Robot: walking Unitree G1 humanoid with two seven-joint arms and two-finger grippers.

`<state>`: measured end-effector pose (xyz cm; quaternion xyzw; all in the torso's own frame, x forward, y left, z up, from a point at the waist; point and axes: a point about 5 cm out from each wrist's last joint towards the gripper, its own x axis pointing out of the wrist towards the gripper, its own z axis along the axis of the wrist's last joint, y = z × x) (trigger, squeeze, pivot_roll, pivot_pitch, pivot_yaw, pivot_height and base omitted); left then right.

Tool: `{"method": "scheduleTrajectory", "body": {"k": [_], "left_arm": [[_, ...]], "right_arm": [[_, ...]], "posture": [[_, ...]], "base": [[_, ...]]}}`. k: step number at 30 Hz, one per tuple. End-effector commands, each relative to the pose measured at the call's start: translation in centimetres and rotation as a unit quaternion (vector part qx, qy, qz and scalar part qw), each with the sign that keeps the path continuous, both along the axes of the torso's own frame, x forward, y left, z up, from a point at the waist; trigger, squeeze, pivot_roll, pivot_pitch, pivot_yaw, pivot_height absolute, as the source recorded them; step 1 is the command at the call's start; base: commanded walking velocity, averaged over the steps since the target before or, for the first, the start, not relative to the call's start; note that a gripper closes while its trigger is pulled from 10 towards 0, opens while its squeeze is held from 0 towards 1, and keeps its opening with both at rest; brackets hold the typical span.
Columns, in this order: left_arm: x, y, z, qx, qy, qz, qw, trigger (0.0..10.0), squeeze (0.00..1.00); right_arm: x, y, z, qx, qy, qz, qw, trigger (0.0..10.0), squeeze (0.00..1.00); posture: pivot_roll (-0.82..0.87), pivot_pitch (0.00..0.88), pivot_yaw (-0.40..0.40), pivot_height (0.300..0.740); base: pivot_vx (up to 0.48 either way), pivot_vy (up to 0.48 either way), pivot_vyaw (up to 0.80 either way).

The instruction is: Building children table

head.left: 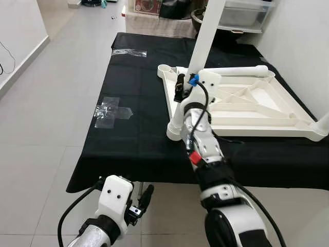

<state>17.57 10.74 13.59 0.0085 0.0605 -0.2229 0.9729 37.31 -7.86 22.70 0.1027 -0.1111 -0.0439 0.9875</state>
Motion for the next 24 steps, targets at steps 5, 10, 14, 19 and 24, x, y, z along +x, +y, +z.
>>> {"method": "scheduleTrajectory", "body": {"k": [5, 10, 14, 19, 24], "left_arm": [[0.1, 0.0, -0.6, 0.005, 0.012, 0.001, 1.0, 10.0, 0.0], [0.4, 0.3, -0.5, 0.007, 0.005, 0.015, 1.0, 10.0, 0.0], [0.5, 0.8, -0.5, 0.009, 0.001, 0.032, 0.999, 10.0, 0.0], [0.7, 2.8, 0.1, 0.026, -0.022, 0.098, 0.995, 10.0, 0.0], [1.3, 5.4, 0.9, 0.042, -0.049, 0.18, 0.982, 10.0, 0.0]], "right_arm": [[-2.9, -0.6, -2.9, -0.018, 0.002, 0.041, 0.999, 10.0, 0.0], [-5.6, -2.2, -5.0, -0.038, 0.012, 0.077, 0.996, 10.0, 0.0], [-7.7, -3.4, -6.8, -0.058, 0.032, 0.101, 0.993, 10.0, 0.0], [-11.0, -7.6, -8.3, -0.099, 0.063, 0.054, 0.992, 10.0, 0.0], [-12.2, -10.9, -8.8, -0.1, 0.086, -0.015, 0.991, 10.0, 0.0]], "posture": [[0.13, 0.104, -0.132, 0.74], [0.13, 0.098, -0.128, 0.74], [0.13, 0.088, -0.126, 0.74], [0.12, 0.071, -0.128, 0.74], [0.12, 0.051, -0.119, 0.74]], "base": [[0.0, 0.0, 0.0], [0.0, 0.0, 0.0], [0.0, 0.0, 0.0], [0.0, 0.0, 0.0], [0.0, 0.0, 0.0]]}}
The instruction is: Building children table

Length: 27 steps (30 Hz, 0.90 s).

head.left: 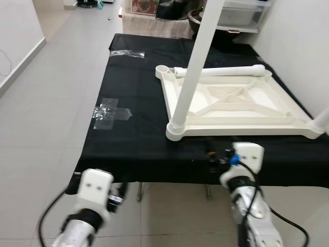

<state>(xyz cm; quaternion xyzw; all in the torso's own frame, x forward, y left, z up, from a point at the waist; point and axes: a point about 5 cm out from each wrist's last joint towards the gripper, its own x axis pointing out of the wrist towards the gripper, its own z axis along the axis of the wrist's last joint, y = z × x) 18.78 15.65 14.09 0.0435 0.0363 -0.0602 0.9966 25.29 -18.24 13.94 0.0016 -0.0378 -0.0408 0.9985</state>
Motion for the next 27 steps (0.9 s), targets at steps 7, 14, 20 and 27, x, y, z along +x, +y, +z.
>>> {"method": "scheduleTrajectory", "body": {"k": [7, 14, 20, 27], "left_arm": [[1.2, 2.0, 1.4, 0.015, -0.045, 0.056, 0.997, 10.0, 0.0], [1.1, 1.5, 1.5, 0.019, -0.049, 0.049, 0.997, 10.0, 0.0], [1.1, 1.4, 1.6, 0.018, -0.05, 0.048, 0.997, 10.0, 0.0], [1.1, 1.4, 1.5, 0.018, -0.046, 0.048, 0.998, 10.0, 0.0]], "right_arm": [[0.6, -2.6, 0.3, -0.009, 0.005, -0.071, 0.997, 10.0, 0.0], [1.4, -2.8, 0.6, -0.002, 0.008, -0.084, 0.996, 10.0, 0.0], [1.8, -3.1, 0.8, 0.0, 0.006, -0.092, 0.996, 10.0, 0.0], [2.4, -3.4, 1.2, 0.003, 0.003, -0.1, 0.995, 10.0, 0.0]], "posture": [[0.13, 0.033, -0.119, 0.74], [0.13, 0.029, -0.123, 0.74], [0.13, 0.036, -0.128, 0.74], [0.14, 0.042, -0.127, 0.74]], "base": [[0.145, 0.0, 0.0], [0.36, 0.0, 0.0], [0.388, 0.0, 0.0], [0.369, 0.0, 0.0]]}}
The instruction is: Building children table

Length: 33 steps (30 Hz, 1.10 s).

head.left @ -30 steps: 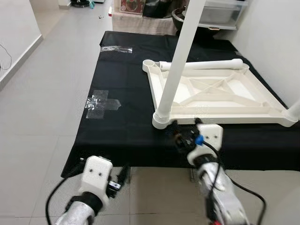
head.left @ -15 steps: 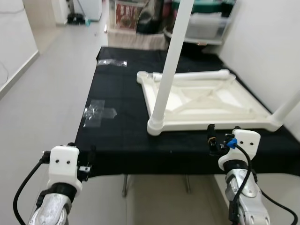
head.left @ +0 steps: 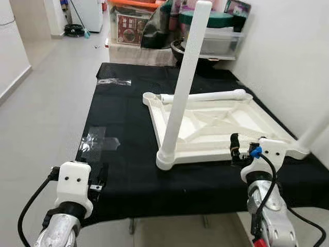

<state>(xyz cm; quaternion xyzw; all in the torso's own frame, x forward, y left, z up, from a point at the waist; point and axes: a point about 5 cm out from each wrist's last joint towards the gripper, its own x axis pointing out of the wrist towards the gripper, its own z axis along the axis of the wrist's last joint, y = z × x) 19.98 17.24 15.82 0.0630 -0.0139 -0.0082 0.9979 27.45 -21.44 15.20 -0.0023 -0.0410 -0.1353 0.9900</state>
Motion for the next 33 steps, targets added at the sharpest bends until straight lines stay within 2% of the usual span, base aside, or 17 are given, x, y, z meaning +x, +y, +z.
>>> {"method": "scheduleTrajectory", "body": {"k": [1, 14, 20, 27, 33], "left_arm": [[0.0, -0.2, -0.2, -0.001, 0.007, 0.001, 1.0, 10.0, 0.0], [-0.1, -0.6, -0.2, -0.004, 0.009, -0.01, 1.0, 10.0, 0.0], [-0.1, -0.8, -0.4, -0.009, 0.014, -0.013, 1.0, 10.0, 0.0], [-1.1, -1.5, -1.2, -0.029, 0.04, -0.026, 0.998, 10.0, 0.0], [-1.2, -1.6, -1.5, -0.016, 0.048, -0.037, 0.998, 10.0, 0.0]], "right_arm": [[0.4, -0.2, 0.1, 0.005, 0.004, -0.007, 1.0, 10.0, 0.0], [1.0, -0.8, 0.8, 0.014, -0.001, -0.024, 1.0, 10.0, 0.0], [1.2, -0.5, 0.3, 0.026, 0.01, -0.006, 1.0, 10.0, 0.0], [1.5, 0.4, -0.6, 0.051, 0.027, 0.041, 0.997, 10.0, 0.0], [1.4, 1.4, -1.1, 0.055, 0.037, 0.049, 0.997, 10.0, 0.0]], "posture": [[0.13, 0.047, -0.125, 0.74], [0.13, 0.064, -0.125, 0.74], [0.13, 0.067, -0.125, 0.74], [0.14, 0.072, -0.129, 0.74], [0.14, 0.073, -0.131, 0.74]], "base": [[0.0, 0.0, 0.0], [0.0, 0.0, 0.0], [0.0, 0.0, 0.0], [0.0, 0.146, 0.0], [0.0, 0.393, 0.0]]}}
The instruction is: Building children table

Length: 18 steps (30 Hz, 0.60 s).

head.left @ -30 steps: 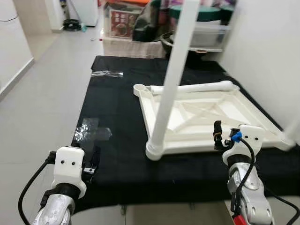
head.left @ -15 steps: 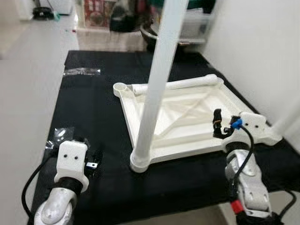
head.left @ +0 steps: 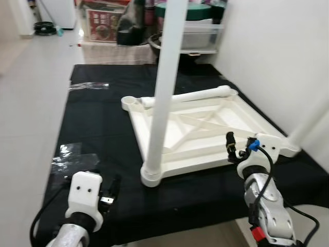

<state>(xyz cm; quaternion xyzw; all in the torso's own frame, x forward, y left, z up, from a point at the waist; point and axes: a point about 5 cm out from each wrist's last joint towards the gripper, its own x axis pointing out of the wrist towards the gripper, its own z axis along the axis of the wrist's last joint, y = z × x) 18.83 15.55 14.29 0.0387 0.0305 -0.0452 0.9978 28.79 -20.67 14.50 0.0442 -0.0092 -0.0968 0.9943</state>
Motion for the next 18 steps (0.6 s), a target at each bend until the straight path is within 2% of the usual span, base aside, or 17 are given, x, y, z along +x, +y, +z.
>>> {"method": "scheduleTrajectory", "body": {"k": [1, 9, 14, 15, 16, 17, 18], "left_arm": [[-0.1, 0.0, 0.1, 0.013, 0.0, -0.006, 1.0, 10.0, 0.0], [0.0, 0.1, -0.1, 0.011, 0.005, -0.001, 1.0, 10.0, 0.0], [-0.1, -0.1, -0.2, 0.008, 0.007, -0.002, 1.0, 10.0, 0.0], [-0.2, -0.2, -0.4, 0.007, 0.009, -0.005, 1.0, 10.0, 0.0], [-0.2, -0.2, -0.4, 0.007, 0.009, -0.005, 1.0, 10.0, 0.0], [-0.3, -0.5, -0.6, 0.0, 0.019, -0.02, 1.0, 10.0, 0.0], [-0.6, -1.3, -1.2, -0.011, 0.041, -0.059, 0.997, 10.0, 0.0]], "right_arm": [[0.1, 0.7, -0.4, 0.007, 0.012, 0.012, 1.0, 10.0, 0.0], [0.2, 0.3, -0.2, -0.002, 0.015, 0.003, 1.0, 10.0, 0.0], [0.4, -1.3, -0.6, -0.015, 0.034, -0.008, 0.999, 10.0, 0.0], [0.7, -1.8, -1.1, -0.005, 0.057, 0.027, 0.998, 10.0, 0.0], [0.7, -1.8, -1.1, -0.005, 0.057, 0.027, 0.998, 10.0, 0.0], [0.9, -2.2, -1.5, 0.002, 0.081, 0.104, 0.991, 10.0, 0.0], [0.3, -3.2, -1.7, 0.018, 0.12, 0.235, 0.964, 10.0, 0.0]], "posture": [[0.14, 0.073, -0.131, 0.74], [0.13, 0.078, -0.129, 0.74], [0.13, 0.078, -0.13, 0.74], [0.13, 0.079, -0.127, 0.74], [0.13, 0.079, -0.127, 0.74], [0.13, 0.08, -0.125, 0.74], [0.13, 0.08, -0.124, 0.74]], "base": [[0.0, 0.0, 0.0], [0.0, 0.0, 0.0], [0.0, 0.0, 0.0], [0.0, 0.0, 0.0], [0.0, 0.0, 0.0], [0.0, 0.0, 0.0], [0.0, 0.0, 0.0]]}}
